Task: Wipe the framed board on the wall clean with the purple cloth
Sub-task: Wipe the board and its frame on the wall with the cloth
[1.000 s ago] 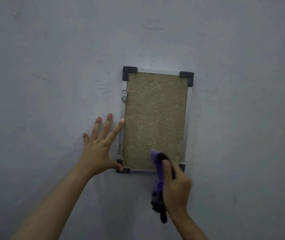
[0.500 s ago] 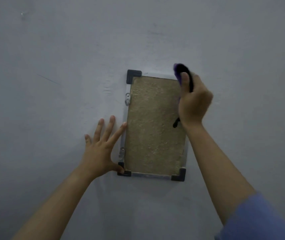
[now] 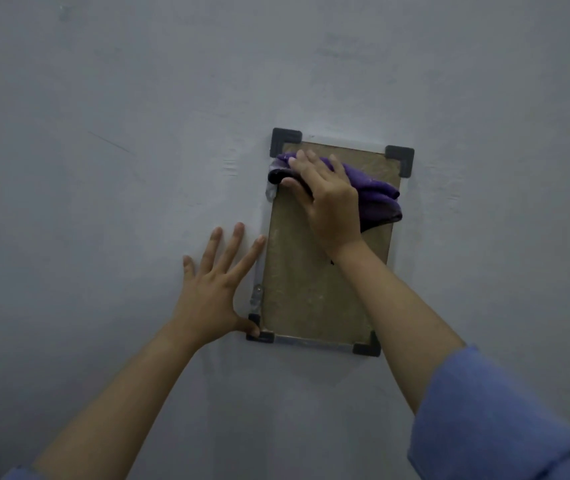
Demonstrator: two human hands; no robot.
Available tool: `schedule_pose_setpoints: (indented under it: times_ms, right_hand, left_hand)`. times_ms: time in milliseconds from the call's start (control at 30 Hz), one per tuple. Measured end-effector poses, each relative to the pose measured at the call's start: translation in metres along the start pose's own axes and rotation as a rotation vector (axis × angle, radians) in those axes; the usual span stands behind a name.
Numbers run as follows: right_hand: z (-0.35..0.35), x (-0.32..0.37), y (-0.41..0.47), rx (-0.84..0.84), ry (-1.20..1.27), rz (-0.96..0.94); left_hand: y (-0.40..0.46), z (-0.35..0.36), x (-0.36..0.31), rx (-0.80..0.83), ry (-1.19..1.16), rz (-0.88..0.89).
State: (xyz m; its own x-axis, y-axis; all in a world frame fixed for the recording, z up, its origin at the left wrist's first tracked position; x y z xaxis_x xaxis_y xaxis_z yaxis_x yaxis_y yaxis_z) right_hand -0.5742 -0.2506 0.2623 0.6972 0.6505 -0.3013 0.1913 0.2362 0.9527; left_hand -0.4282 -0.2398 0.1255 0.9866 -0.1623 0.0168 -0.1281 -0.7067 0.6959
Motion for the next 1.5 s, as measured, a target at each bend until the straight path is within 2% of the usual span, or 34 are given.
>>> schedule_pose_setpoints:
  times_ms: [367, 867, 1233, 1400, 1500]
  right_hand:
    - [0.000, 0.028, -0.104, 0.073, 0.058, -0.066]
    - [-0.012, 0.044, -0.158, 0.147, 0.095, -0.118]
    - [-0.023, 0.034, -0.178, 0.457, 0.184, -0.435]
    - [-0.034, 0.027, -0.181, 0.535, 0.170, -0.516]
    - [-0.052, 0.010, -0.186, 0.519, 0.151, -0.511]
  left_hand:
    - [0.002, 0.003, 0.002, 0.024, 0.026, 0.001]
    - [0.000, 0.000, -0.001, 0.016, 0.009, 0.006]
    - [0.000, -0.002, -0.002, 0.046, 0.037, -0.017]
    - [-0.001, -0.002, -0.002, 0.051, 0.028, -0.017]
    - [-0.002, -0.003, -0.003, 0.052, 0.018, -0.011]
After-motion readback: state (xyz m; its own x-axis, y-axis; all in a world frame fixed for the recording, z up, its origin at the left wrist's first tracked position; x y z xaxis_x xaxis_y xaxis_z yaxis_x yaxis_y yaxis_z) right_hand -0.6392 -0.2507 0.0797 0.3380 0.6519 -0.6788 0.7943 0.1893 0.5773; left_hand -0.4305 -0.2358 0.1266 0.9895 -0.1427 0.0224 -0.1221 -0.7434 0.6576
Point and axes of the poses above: each hand's wrist, its own y-axis towards the middle knuckle, its own z-axis out of the palm, x = y × z, the point moved 6 cm from there along y, towards the middle knuckle, and after that the axes turned 2 degrees about z, right-handed, at the moved point
